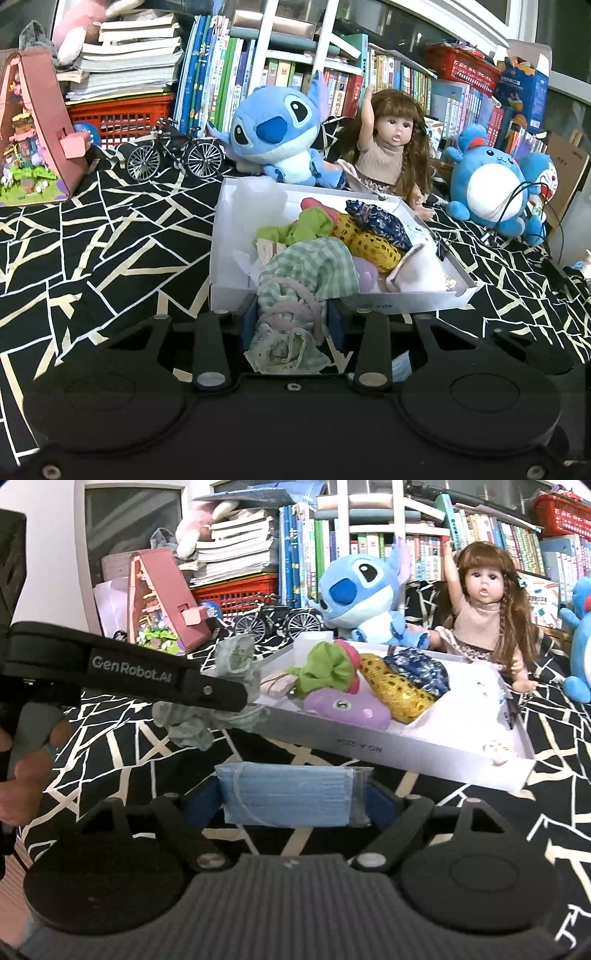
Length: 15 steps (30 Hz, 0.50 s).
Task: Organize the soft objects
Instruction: 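Carry the checkered cloth toward the box with left tool while right tool carries the mask pack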
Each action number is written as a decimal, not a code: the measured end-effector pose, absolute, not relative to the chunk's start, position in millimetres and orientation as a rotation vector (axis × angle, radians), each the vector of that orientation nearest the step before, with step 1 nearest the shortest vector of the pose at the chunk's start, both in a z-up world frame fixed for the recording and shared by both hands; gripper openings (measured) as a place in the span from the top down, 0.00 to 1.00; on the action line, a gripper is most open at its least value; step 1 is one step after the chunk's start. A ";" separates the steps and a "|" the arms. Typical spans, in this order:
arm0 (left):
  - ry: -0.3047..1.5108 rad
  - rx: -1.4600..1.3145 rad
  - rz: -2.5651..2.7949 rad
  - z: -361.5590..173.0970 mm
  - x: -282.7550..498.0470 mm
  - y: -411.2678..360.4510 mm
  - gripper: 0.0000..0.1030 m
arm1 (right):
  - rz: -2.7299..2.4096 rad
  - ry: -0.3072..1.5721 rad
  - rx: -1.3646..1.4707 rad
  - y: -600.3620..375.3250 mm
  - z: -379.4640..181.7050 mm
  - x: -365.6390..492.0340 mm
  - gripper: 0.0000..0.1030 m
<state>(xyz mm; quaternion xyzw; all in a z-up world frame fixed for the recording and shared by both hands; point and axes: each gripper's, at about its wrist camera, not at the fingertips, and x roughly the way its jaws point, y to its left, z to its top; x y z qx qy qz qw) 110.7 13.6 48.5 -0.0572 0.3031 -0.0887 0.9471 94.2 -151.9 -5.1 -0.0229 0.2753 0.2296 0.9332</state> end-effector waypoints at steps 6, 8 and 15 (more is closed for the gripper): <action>0.612 -0.105 -0.176 49.7 111.5 11.8 0.64 | 0.434 0.559 -0.029 -162.4 1.1 97.7 0.19; 0.612 -0.103 -0.176 50.2 111.8 11.5 0.64 | 0.424 0.556 -0.022 -164.9 3.0 98.5 0.19; 0.600 -0.110 -0.162 52.8 113.4 11.9 0.64 | 0.389 0.534 -0.015 -174.5 12.4 102.2 0.18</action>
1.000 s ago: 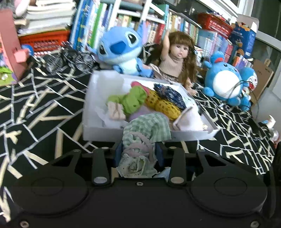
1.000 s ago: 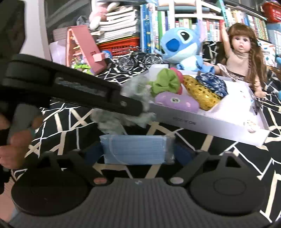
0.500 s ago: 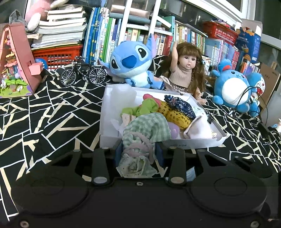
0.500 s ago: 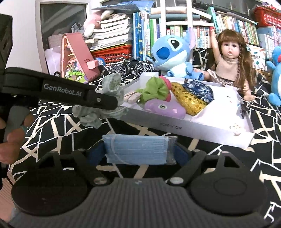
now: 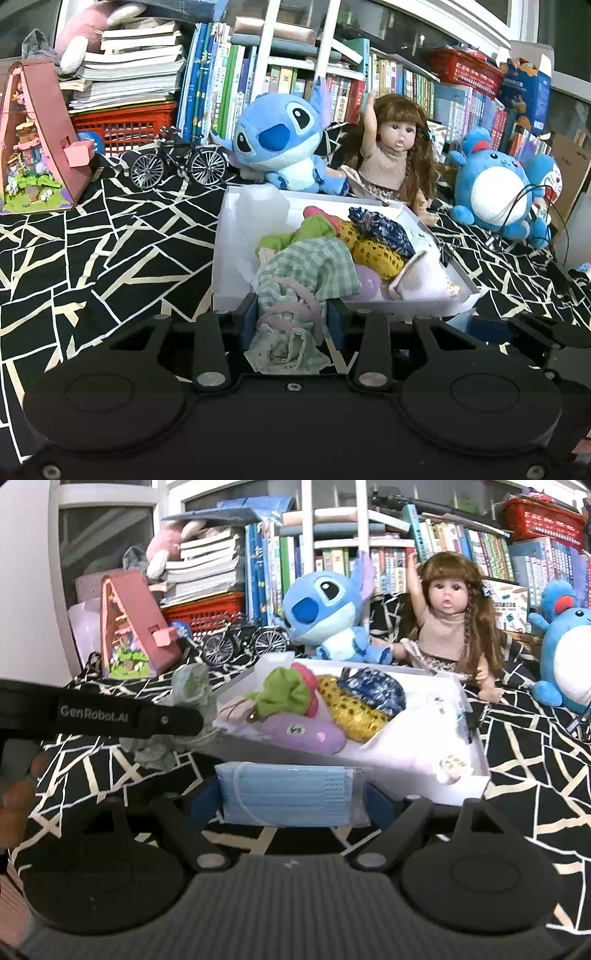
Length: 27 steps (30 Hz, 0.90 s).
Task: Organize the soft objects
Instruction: 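Carry the checkered cloth toward the box with left tool while right tool carries the mask pack, then lower the checkered cloth into the box with left tool while right tool lowers the mask pack in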
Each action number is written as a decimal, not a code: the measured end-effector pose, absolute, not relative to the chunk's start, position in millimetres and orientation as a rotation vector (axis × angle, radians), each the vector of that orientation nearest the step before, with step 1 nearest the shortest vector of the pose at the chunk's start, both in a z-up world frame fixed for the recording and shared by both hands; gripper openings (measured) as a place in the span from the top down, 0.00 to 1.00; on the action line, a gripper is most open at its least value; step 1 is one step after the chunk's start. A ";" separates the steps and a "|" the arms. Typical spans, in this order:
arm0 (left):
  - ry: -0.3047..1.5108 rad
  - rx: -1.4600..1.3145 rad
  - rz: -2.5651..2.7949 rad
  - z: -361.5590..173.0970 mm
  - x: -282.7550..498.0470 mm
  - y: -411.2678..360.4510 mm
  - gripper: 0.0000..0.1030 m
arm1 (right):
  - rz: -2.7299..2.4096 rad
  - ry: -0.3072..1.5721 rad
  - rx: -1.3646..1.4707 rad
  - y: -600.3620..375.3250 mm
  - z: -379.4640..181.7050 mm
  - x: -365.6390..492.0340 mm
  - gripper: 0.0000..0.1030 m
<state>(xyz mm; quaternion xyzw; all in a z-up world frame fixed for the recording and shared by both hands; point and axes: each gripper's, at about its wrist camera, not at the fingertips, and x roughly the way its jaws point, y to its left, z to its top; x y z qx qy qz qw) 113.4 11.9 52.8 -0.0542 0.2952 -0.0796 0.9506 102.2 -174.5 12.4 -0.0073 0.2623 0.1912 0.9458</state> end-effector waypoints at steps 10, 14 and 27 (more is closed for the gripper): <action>0.575 -0.106 -0.155 59.7 118.2 9.8 0.64 | 0.346 0.500 -0.011 -187.1 25.0 108.3 0.18; 0.572 -0.107 -0.156 60.8 119.5 8.4 0.64 | 0.336 0.488 -0.012 -190.8 28.9 110.8 0.18; 0.531 -0.144 -0.159 76.6 135.7 17.0 0.64 | 0.299 0.497 0.030 -208.7 42.6 135.5 0.18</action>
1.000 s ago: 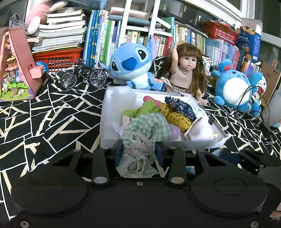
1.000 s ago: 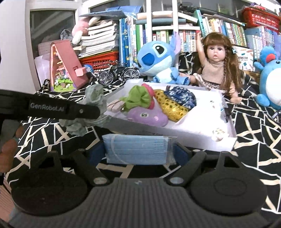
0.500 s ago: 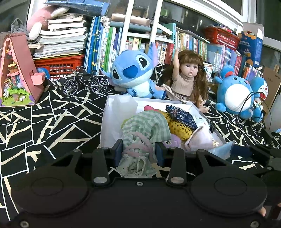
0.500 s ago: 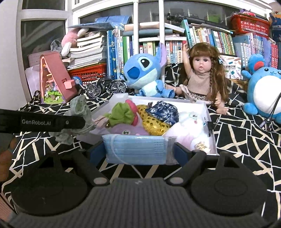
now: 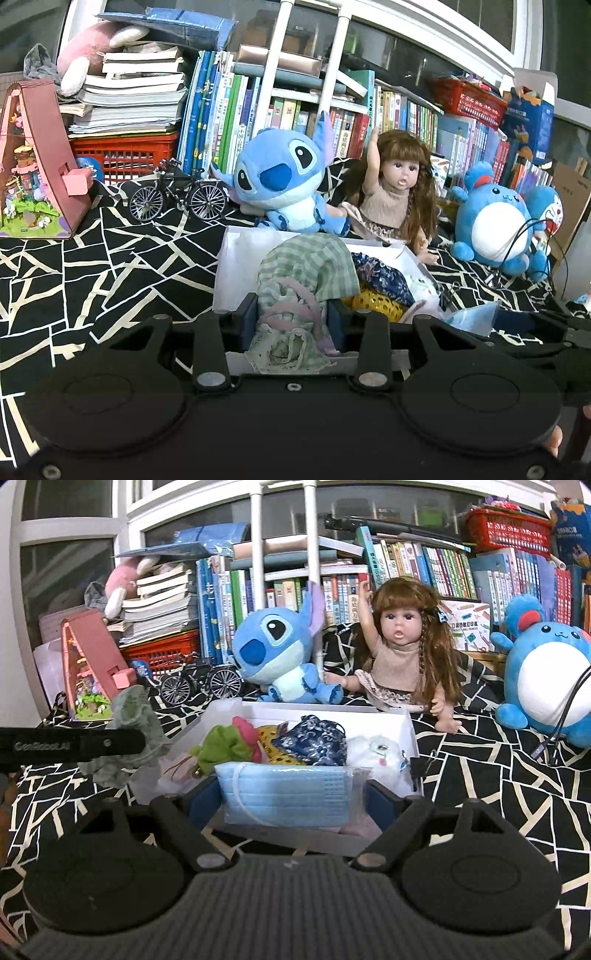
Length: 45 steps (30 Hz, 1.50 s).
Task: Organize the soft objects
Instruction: 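Lower the checkered cloth into the box with left tool while right tool lowers the mask pack in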
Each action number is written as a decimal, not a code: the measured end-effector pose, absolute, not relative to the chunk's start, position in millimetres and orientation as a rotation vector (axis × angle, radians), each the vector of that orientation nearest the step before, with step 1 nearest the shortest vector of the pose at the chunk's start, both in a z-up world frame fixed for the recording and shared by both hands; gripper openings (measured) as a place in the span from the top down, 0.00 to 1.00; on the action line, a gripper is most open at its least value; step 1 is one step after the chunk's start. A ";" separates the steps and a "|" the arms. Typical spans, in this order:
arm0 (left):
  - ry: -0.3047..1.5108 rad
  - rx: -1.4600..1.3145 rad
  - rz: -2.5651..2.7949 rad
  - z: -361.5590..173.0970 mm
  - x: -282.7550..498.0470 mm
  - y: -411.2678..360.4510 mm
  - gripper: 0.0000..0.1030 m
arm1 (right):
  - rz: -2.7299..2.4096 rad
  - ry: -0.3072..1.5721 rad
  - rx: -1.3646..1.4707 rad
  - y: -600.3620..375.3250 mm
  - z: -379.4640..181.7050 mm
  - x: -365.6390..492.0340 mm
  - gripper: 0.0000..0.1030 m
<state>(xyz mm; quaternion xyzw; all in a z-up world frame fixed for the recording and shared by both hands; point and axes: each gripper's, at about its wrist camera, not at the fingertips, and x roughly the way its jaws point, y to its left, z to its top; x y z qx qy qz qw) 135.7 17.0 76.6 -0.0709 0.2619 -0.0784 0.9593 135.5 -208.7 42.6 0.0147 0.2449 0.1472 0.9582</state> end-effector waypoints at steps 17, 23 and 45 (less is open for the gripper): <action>0.560 -0.156 -0.149 73.6 175.7 12.8 0.64 | 0.266 0.523 0.043 -219.8 52.6 175.2 0.16; 0.586 -0.158 -0.163 69.8 187.7 9.2 0.64 | 0.283 0.564 0.064 -220.0 52.5 191.1 0.17; 0.635 -0.122 -0.128 37.3 218.6 -4.9 0.64 | 0.308 0.659 -0.008 -189.4 18.8 223.8 0.19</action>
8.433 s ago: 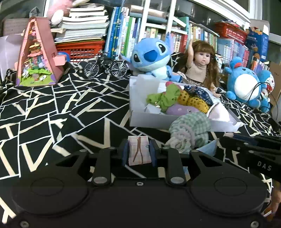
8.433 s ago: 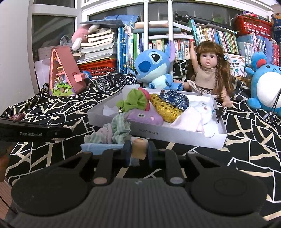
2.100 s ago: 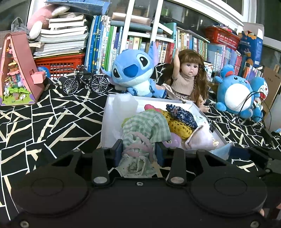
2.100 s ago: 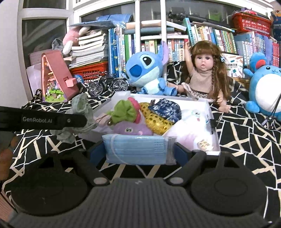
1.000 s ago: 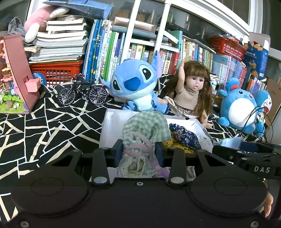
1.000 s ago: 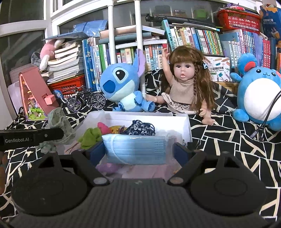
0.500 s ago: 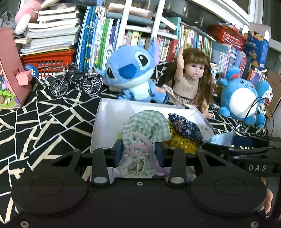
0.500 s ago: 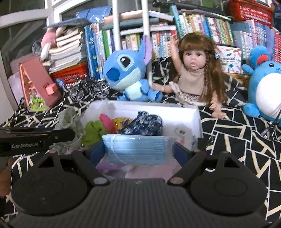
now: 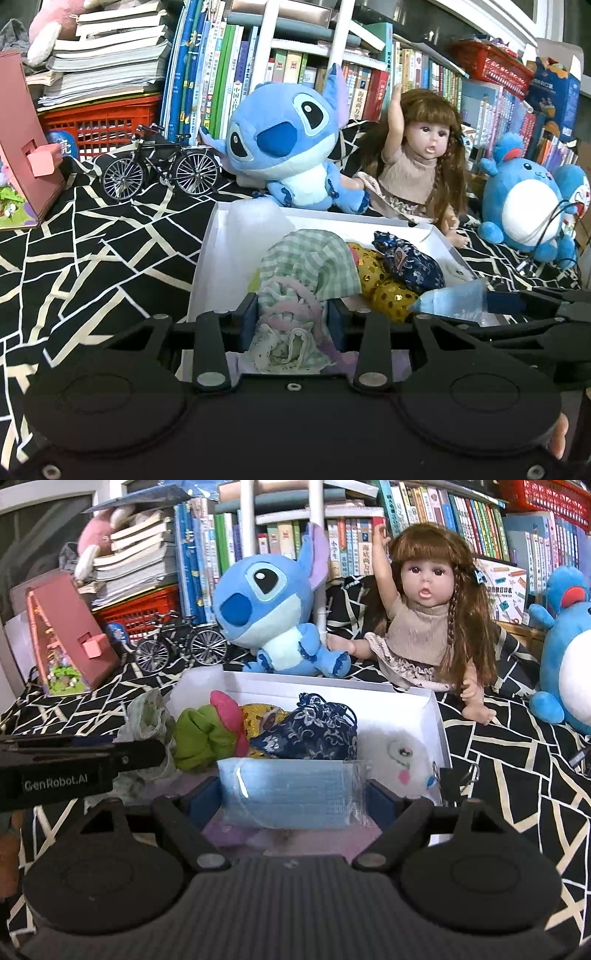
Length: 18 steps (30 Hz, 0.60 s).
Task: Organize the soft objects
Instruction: 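Lower the checkered cloth into the box with left tool while right tool lowers the mask pack in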
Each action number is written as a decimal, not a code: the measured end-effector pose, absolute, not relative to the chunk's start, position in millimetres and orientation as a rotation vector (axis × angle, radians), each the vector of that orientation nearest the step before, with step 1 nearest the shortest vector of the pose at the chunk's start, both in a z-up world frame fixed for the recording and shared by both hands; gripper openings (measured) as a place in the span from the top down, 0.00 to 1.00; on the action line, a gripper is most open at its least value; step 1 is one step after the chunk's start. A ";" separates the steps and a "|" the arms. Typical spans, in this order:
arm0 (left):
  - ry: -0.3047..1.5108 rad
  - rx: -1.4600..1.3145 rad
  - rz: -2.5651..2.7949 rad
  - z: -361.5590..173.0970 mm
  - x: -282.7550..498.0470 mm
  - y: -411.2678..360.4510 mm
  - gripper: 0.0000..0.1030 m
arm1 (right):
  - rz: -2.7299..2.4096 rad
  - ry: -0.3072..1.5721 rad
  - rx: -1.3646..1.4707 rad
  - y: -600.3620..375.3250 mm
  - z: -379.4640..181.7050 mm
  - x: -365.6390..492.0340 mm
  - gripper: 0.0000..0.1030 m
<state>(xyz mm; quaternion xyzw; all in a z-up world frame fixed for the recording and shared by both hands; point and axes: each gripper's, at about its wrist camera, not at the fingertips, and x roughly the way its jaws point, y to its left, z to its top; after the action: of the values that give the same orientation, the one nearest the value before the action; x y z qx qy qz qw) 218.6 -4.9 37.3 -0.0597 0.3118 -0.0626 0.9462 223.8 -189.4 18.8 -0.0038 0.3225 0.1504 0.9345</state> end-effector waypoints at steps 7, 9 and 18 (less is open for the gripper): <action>0.652 -0.126 -0.092 31.4 241.5 -8.2 0.64 | 0.291 0.684 0.031 -187.5 14.7 250.3 0.20; 0.654 -0.125 -0.085 31.4 246.3 -8.6 0.64 | 0.286 0.686 0.037 -186.9 15.5 256.0 0.20; 0.644 -0.090 -0.088 27.1 245.1 -11.1 0.63 | 0.299 0.702 0.090 -191.1 12.7 262.5 0.18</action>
<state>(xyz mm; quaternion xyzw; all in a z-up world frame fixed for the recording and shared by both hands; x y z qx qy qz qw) 245.1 -11.1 27.1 -0.0441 0.3160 -0.0430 0.9467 262.5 -191.1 12.7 0.0438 0.3424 0.1459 0.9271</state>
